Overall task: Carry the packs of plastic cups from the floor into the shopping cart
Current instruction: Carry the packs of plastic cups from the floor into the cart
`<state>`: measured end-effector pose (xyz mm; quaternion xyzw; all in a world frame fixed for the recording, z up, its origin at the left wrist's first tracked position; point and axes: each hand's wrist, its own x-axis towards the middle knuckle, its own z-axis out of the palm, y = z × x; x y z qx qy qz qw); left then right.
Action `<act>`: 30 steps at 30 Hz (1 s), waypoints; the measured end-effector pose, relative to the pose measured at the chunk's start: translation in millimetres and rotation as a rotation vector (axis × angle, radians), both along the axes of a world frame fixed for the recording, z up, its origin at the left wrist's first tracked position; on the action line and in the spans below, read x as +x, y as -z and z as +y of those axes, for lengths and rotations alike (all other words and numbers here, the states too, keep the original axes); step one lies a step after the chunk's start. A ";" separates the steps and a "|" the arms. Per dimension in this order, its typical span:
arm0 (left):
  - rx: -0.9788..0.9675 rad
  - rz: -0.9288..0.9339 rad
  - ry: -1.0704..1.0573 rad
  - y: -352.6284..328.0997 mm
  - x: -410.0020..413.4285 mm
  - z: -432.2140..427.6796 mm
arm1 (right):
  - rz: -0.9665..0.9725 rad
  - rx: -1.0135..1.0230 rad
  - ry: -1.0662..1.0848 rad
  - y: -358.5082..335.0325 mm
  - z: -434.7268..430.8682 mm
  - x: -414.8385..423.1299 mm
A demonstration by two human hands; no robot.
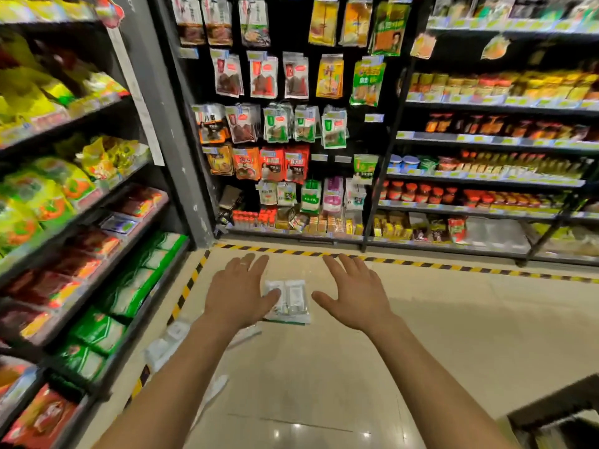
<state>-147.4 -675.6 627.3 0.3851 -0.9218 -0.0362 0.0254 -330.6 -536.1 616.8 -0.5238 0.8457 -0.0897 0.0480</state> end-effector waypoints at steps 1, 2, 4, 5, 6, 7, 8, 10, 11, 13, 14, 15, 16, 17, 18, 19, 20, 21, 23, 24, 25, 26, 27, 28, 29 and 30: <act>0.001 -0.002 0.017 -2.4 -10.5 -19.0 | 0.007 -0.003 0.007 -0.3 -16.5 -7.9; 0.004 -0.011 0.035 -4.1 -21.0 -36.7 | 0.014 0.003 0.010 0.1 -31.9 -15.7; 0.017 -0.028 0.055 0.4 -44.7 -77.3 | 0.003 0.025 0.031 6.1 -67.5 -35.8; 0.022 -0.029 0.059 3.6 -56.7 -95.6 | -0.005 0.033 0.039 9.9 -85.0 -46.5; 0.031 -0.031 0.059 7.0 -68.5 -112.9 | -0.013 0.045 0.049 14.0 -102.4 -57.7; 0.037 -0.033 0.061 11.6 -79.9 -129.9 | -0.019 0.054 0.058 19.1 -119.4 -69.7; 0.037 -0.036 0.068 17.1 -91.8 -146.5 | -0.021 0.058 0.064 25.5 -136.0 -82.1; 0.049 -0.048 0.069 32.8 -115.2 -178.6 | -0.035 0.056 0.075 41.4 -168.3 -107.5; 0.065 -0.058 0.063 41.7 -127.9 -195.7 | -0.046 0.055 0.077 50.5 -185.5 -121.6; 0.099 -0.083 0.043 64.4 -154.7 -232.8 | -0.070 0.066 0.076 72.1 -221.8 -153.0; 0.111 -0.102 0.028 76.8 -167.9 -250.2 | -0.076 0.080 0.077 84.5 -239.8 -168.9; 0.119 -0.124 0.011 89.0 -181.3 -267.4 | -0.082 0.092 0.080 97.5 -257.6 -184.6; 0.136 -0.138 -0.005 102.4 -195.4 -285.1 | -0.097 0.103 0.080 111.7 -275.7 -200.3; 0.168 -0.142 -0.030 117.2 -209.2 -302.2 | -0.119 0.114 0.079 127.2 -294.6 -215.9; 0.200 -0.135 -0.059 132.4 -223.0 -318.0 | -0.135 0.118 0.075 143.4 -313.8 -231.0; 0.222 -0.128 -0.078 147.4 -237.3 -334.9 | -0.147 0.130 0.070 159.6 -334.5 -245.5; 0.249 -0.114 -0.092 163.0 -250.7 -352.4 | -0.163 0.148 0.068 176.3 -353.9 -258.5; 0.276 -0.101 -0.109 178.3 -262.5 -369.1 | -0.173 0.174 0.057 192.3 -371.8 -269.8; 0.341 -0.085 -0.157 212.2 -282.2 -399.2 | -0.212 0.196 0.058 225.3 -403.7 -289.1; 0.369 -0.086 -0.171 230.1 -292.2 -413.5 | -0.240 0.203 0.071 243.2 -417.9 -298.7; 0.387 -0.090 -0.179 248.4 -301.5 -427.3 | -0.258 0.203 0.081 262.7 -430.9 -308.0; 0.398 -0.100 -0.183 269.2 -309.9 -441.3 | -0.258 0.206 0.088 285.0 -442.7 -316.6; 0.413 -0.107 -0.191 291.0 -316.8 -454.2 | -0.252 0.205 0.095 308.5 -452.4 -323.7; 0.433 -0.106 -0.199 315.1 -322.8 -466.0 | -0.257 0.203 0.104 334.2 -460.8 -329.5; 0.454 -0.093 -0.207 342.3 -327.8 -477.3 | -0.277 0.201 0.120 360.6 -468.5 -334.3; 0.477 -0.075 -0.220 372.5 -332.1 -486.8 | -0.299 0.205 0.139 389.6 -474.9 -337.8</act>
